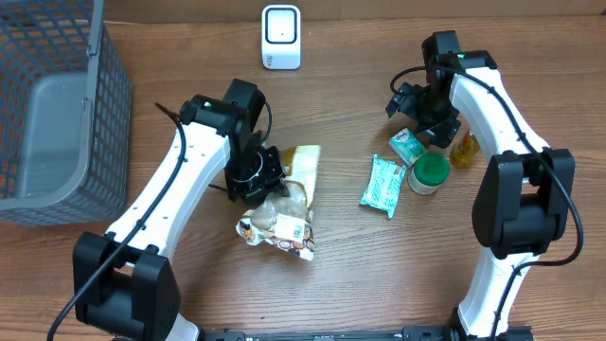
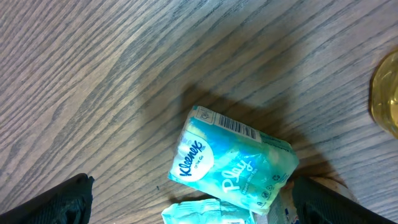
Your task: Scan the item barcode
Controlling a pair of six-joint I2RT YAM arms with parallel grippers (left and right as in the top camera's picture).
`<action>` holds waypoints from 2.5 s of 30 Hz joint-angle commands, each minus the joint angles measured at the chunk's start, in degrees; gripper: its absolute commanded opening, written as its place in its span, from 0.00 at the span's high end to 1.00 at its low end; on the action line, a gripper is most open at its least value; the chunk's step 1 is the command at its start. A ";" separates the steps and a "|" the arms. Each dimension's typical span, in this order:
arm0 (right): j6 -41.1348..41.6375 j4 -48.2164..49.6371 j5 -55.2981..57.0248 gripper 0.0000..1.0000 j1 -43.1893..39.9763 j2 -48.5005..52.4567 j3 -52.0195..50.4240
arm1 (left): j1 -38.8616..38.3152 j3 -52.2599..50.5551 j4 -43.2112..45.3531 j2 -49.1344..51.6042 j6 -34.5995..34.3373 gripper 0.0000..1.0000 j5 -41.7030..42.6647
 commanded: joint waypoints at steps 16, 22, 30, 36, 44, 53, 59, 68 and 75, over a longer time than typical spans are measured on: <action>-0.22 0.15 -0.07 0.00 -0.22 -1.25 1.53 | -6.01 -5.38 9.70 -1.14 -31.54 0.95 -16.50; -0.22 0.15 -0.07 0.00 -0.22 -1.25 1.53 | -8.22 -15.04 23.26 -1.07 -33.92 0.92 -17.42; -0.22 0.15 -0.07 0.00 -0.22 -1.25 1.53 | -7.80 -16.04 26.32 -1.20 -18.32 0.23 -18.82; -0.22 0.15 -0.07 0.00 -0.22 -1.25 1.53 | -7.32 -9.46 21.92 -1.20 1.92 0.06 -16.59; -0.22 0.15 -0.07 0.00 -0.22 -1.25 1.53 | -7.48 -6.38 21.77 -0.57 18.21 0.10 -20.50; -0.22 0.15 -0.07 0.00 -0.22 -1.25 1.53 | -7.48 -6.47 21.46 4.31 20.41 0.16 -20.35; -0.22 0.15 -0.07 0.00 -0.22 -1.25 1.53 | -7.48 -6.49 21.35 6.64 17.90 0.16 -20.33; -0.22 0.15 -0.07 0.00 -0.22 -1.25 1.53 | -7.48 -6.49 15.17 6.64 15.74 0.18 -14.73; -0.22 0.15 -0.07 0.00 -0.22 -1.25 1.53 | -7.45 -6.64 12.33 6.64 14.86 0.12 -14.73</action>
